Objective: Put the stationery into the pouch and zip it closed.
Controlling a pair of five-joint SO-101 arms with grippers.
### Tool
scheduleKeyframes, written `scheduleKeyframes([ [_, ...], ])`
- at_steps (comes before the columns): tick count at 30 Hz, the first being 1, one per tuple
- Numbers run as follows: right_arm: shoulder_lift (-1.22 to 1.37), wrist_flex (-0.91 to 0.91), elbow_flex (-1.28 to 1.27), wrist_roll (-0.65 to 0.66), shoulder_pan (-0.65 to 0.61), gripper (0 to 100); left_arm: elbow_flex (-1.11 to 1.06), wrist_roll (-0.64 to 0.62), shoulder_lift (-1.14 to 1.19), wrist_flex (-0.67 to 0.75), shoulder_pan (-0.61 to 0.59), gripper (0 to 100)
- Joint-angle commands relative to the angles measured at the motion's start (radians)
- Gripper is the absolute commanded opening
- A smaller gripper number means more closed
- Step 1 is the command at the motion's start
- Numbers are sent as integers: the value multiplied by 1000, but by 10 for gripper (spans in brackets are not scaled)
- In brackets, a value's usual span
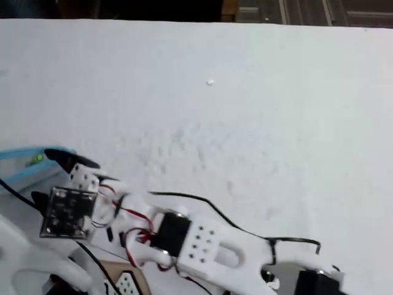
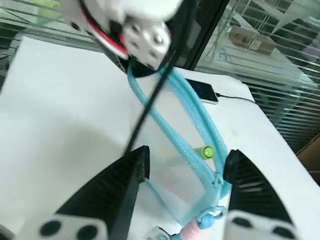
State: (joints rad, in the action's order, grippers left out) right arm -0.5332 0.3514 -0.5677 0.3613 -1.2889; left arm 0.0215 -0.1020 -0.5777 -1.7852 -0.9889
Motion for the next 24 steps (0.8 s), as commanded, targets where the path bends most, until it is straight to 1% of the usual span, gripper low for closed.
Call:
scheduleKeyframes([
  [1, -105, 56, 37, 6, 1, 241, 2, 5, 4, 0, 5, 22],
  [9, -174, 81, 37, 6, 67, 241, 2, 5, 7, 0, 5, 22],
  [15, -211, 289, 3, 5, 160, 241, 2, 5, 8, 0, 5, 22],
  [18, -208, 308, -87, 3, 176, 241, 2, 5, 8, 0, 5, 22],
  [20, -206, 259, -181, -28, 174, 241, 2, 5, 8, 0, 4, 22],
  [24, -189, 39, -351, -164, 176, 241, 2, 2, 10, 2, 4, 22],
])
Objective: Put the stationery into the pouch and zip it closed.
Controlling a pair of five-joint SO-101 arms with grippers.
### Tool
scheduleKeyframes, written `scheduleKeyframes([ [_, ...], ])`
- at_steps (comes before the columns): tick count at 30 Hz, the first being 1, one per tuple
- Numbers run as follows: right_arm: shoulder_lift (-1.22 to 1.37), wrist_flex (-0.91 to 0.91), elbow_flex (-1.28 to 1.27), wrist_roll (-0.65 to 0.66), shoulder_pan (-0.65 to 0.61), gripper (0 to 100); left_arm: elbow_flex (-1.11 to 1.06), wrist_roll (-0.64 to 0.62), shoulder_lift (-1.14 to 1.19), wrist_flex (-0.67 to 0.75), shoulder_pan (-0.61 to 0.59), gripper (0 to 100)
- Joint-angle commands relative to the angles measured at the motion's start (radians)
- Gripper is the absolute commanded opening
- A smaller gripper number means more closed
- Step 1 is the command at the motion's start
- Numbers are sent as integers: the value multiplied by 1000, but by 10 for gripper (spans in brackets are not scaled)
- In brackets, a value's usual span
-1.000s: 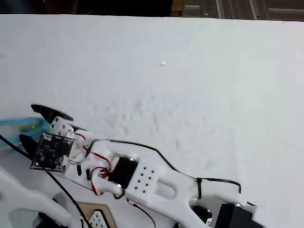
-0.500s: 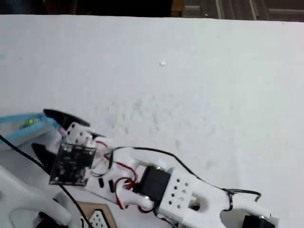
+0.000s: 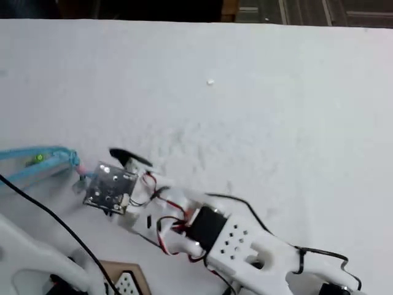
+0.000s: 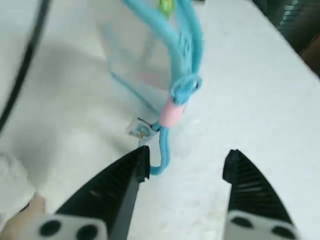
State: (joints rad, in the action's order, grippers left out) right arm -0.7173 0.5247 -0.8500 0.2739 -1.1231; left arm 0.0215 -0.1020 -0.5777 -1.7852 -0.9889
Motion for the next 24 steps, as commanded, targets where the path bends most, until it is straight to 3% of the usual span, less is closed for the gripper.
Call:
scheduleKeyframes([
  [1, 18, -174, -86, -98, 10, 241, 2, -11, 10, 2, 5, 22],
  [11, 490, -484, 26, -221, 12, 241, 3, -31, 10, 6, 7, 22],
  [19, 819, -579, 201, -219, 39, 239, 3, -31, 10, 6, 5, 22],
  [24, 955, -627, 282, -218, 113, 120, 2, -29, 12, 6, 7, 22],
])
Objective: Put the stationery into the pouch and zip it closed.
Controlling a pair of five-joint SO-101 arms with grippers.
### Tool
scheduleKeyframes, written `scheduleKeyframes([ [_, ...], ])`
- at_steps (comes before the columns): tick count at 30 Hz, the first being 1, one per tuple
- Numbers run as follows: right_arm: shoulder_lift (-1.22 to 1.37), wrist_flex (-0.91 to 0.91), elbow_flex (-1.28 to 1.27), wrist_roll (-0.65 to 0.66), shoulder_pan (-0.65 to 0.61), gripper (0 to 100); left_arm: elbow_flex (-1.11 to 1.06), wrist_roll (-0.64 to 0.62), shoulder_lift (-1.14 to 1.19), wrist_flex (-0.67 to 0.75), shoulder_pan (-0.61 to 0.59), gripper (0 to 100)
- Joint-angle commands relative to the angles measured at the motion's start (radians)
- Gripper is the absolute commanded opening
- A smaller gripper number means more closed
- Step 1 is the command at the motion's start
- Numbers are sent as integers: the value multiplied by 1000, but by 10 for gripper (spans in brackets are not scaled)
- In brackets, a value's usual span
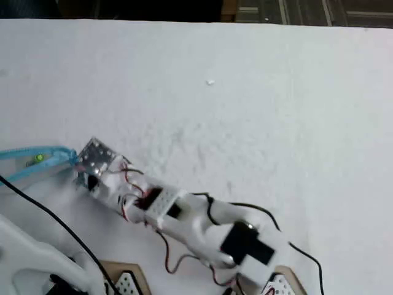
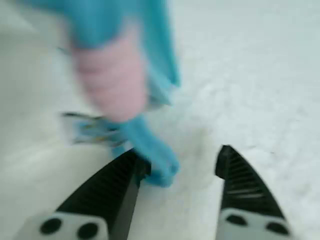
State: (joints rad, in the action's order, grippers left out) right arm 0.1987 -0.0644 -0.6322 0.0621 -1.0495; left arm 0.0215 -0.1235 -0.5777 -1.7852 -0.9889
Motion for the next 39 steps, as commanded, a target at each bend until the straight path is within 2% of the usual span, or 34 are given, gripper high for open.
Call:
scheduleKeyframes([
  [1, 62, -48, 71, -6, 48, 77, 2, -8, 12, 6, 7, 22],
  [3, 73, -68, 74, -5, 62, 9, 2, -8, 12, 6, 7, 22],
  [5, 74, -81, 71, -5, 67, 36, 2, -6, 12, 6, 7, 22],
  [11, 22, -134, 58, -6, 99, 16, 2, -6, 12, 6, 7, 22],
  [21, -461, -139, -2, -6, 320, 16, 3, -3, 12, 35, 21, 29],
  [24, -668, -94, 29, -6, 335, 16, 3, -5, 12, 43, 81, 88],
  [27, -780, 30, 143, -6, 335, 16, 3, -8, 12, 52, 166, 141],
  [31, -783, 220, 373, -6, 332, 16, 11, -8, 7, 87, 280, 183],
  [36, -756, 366, 664, -3, 254, 16, 12, -11, 4, 146, 423, 232],
  [39, -684, 464, 868, 66, 203, 16, 17, -11, 4, 198, 467, 238],
])
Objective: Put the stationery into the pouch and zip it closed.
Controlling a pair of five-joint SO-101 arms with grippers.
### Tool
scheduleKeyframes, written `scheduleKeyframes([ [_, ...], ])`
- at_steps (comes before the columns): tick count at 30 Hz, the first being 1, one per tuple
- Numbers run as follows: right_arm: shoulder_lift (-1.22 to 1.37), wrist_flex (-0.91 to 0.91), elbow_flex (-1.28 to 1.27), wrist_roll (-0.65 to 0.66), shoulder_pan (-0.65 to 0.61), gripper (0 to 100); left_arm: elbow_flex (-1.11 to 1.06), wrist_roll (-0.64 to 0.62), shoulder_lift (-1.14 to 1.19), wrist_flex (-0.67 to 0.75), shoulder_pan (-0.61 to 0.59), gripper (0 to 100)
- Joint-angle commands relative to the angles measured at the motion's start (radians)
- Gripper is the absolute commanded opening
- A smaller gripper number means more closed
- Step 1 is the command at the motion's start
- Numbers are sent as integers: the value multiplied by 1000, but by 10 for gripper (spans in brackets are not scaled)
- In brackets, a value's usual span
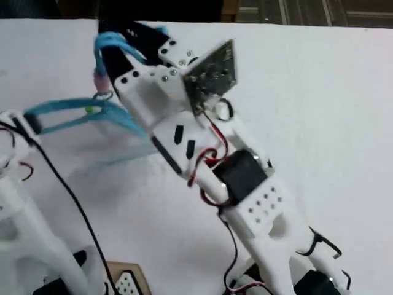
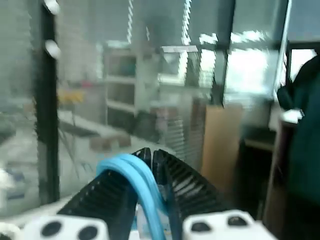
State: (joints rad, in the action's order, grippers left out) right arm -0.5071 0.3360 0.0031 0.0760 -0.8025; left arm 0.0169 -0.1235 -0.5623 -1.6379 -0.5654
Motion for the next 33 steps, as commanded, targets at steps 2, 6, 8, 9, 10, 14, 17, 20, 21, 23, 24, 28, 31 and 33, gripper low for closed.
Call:
scheduleKeyframes([
  [2, 87, 113, 364, 124, -71, 16, 55, -11, -7, 72, 54, 248],
  [6, 226, 246, 543, 230, -82, 16, 170, -11, -10, 69, 54, 273],
  [8, 297, 318, 586, 264, -74, 16, 229, -11, -13, 61, 50, 275],
  [9, 331, 341, 601, 278, -62, 16, 259, -11, -13, 49, 50, 275],
  [10, 363, 349, 617, 285, -41, 16, 292, -12, -13, 28, 48, 275],
  [14, 461, 334, 727, 290, 5, 16, 420, -80, -15, -141, 48, 276],
  [17, 524, 338, 841, 292, 16, 16, 417, -106, -45, -150, -5, 276],
  [20, 584, 338, 939, 295, 18, 16, 379, -124, -122, -149, -65, 276],
  [21, 602, 340, 959, 310, 18, 16, 364, -124, -153, -149, -73, 276],
  [23, 634, 340, 988, 334, 18, 16, 327, -124, -222, -149, -74, 276],
  [24, 647, 340, 999, 338, 18, 16, 304, -124, -259, -149, -74, 276],
  [28, 659, 340, 1016, 338, 16, 16, 207, -124, -409, -149, -68, 278],
  [31, 659, 340, 1017, 338, 16, 16, 98, -124, -518, -149, 16, 311],
  [33, 659, 340, 1017, 338, 16, 16, 6, -92, -588, -147, 119, 316],
])
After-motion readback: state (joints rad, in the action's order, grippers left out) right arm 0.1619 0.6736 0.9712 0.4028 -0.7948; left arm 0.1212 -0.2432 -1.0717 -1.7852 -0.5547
